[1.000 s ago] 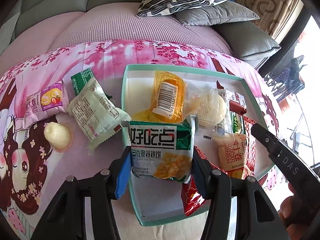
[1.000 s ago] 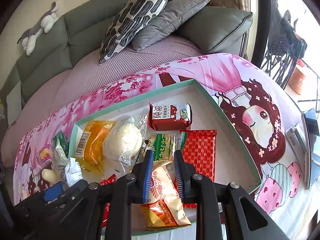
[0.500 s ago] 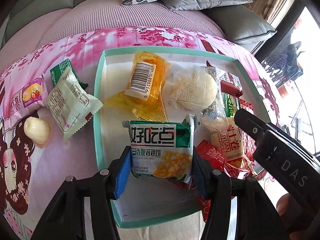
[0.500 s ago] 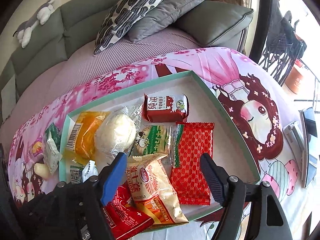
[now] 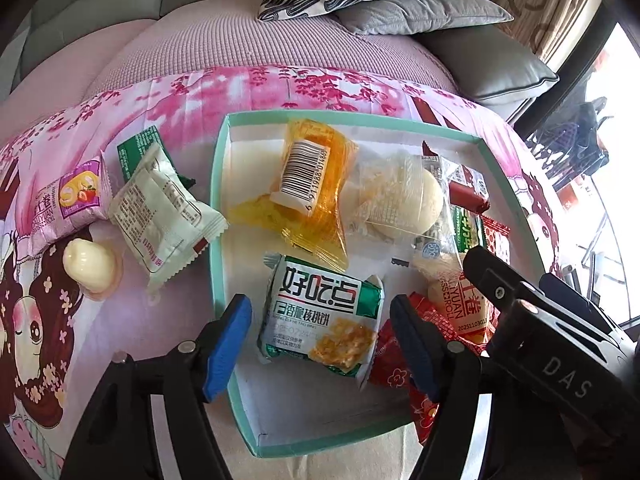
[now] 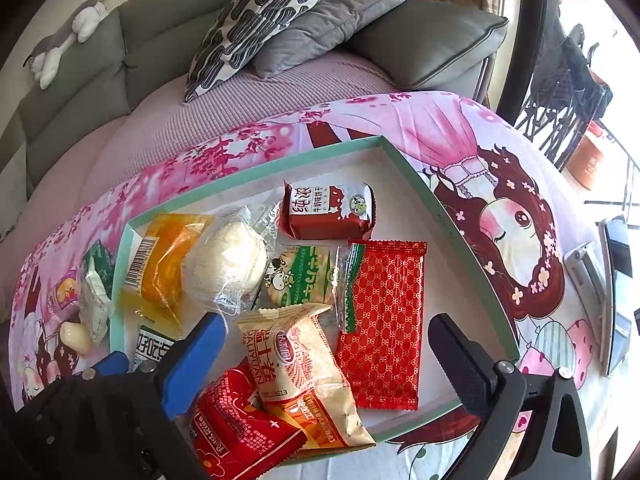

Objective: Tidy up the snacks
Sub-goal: 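Carry both packs over the tray and open both grippers to drop them, then move both tools back toward the remaining snacks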

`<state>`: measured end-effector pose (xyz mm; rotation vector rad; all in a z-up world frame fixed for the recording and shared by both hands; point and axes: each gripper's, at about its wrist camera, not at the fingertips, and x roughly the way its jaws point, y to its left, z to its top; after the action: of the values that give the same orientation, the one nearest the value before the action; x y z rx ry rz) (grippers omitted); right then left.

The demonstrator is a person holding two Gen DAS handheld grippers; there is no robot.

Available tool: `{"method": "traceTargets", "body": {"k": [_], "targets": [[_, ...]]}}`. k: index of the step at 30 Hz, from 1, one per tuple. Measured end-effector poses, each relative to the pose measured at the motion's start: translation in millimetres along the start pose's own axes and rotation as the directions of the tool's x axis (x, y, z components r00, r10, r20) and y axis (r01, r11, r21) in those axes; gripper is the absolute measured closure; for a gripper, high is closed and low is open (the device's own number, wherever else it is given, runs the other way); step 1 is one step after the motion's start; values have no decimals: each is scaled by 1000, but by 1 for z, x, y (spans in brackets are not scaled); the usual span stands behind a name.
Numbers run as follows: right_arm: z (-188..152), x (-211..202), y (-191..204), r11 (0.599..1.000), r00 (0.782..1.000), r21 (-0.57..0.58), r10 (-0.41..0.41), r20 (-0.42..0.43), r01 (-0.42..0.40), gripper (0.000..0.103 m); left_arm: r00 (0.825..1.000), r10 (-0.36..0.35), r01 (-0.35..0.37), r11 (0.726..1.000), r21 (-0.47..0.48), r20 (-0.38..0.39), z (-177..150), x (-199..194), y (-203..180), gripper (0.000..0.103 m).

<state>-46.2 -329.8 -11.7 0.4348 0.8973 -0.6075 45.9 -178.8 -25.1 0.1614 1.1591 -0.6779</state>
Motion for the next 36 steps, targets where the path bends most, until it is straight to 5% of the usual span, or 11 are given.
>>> {"method": "traceTargets", "body": {"k": [18,28,36], "targets": [[1,2,-12,998,1000,66,8,-8,-7,0,992,54,-39,991,-128,111,8,-29,31,18],[-1,1,3,999,999,24,33,-11,-33,0,977,149,-93,941,-324,154,8,-45,87,17],[-3,1,18,999,999,-25,46,-12,-46,0,975,170,-105,922,-373,146,5,-45,105,11]]}}
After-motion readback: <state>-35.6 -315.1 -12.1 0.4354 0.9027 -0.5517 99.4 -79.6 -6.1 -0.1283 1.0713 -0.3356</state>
